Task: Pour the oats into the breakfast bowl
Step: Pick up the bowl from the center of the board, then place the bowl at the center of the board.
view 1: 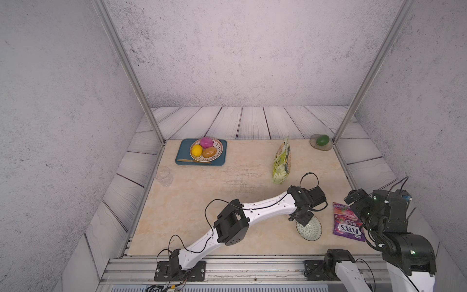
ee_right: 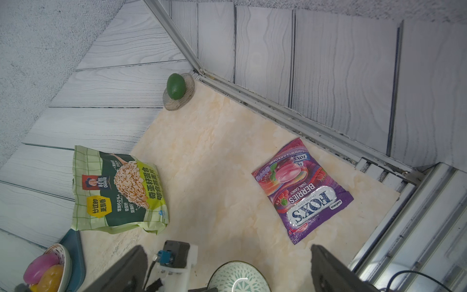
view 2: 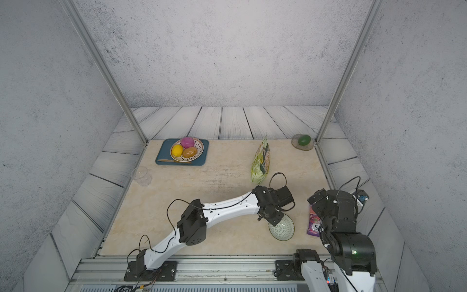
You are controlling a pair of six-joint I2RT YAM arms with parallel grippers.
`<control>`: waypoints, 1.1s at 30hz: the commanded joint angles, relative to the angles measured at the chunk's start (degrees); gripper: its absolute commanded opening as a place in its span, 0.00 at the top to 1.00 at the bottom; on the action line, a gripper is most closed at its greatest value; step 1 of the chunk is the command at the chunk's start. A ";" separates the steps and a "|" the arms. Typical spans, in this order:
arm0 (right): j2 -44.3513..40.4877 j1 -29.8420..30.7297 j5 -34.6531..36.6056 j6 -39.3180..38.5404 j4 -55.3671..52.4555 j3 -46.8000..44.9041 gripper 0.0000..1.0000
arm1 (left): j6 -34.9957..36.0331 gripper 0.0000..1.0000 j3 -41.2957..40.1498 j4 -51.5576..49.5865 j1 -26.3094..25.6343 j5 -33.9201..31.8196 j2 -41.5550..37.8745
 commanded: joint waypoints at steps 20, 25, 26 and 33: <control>46.75 3.12 -25.11 -18.43 7.28 21.34 0.01 | -6.91 1.00 -38.64 -0.95 36.57 4.99 -36.29; 55.07 7.44 -25.66 -19.59 5.64 30.97 0.05 | -10.11 1.00 -45.37 5.69 36.58 10.43 -35.41; 56.22 8.15 -25.67 -19.59 5.66 32.09 0.06 | -10.46 1.00 -46.29 6.30 36.58 10.57 -35.42; 63.06 13.80 -24.84 -18.74 7.24 38.34 0.10 | -10.79 1.00 -50.21 9.50 36.58 10.84 -33.86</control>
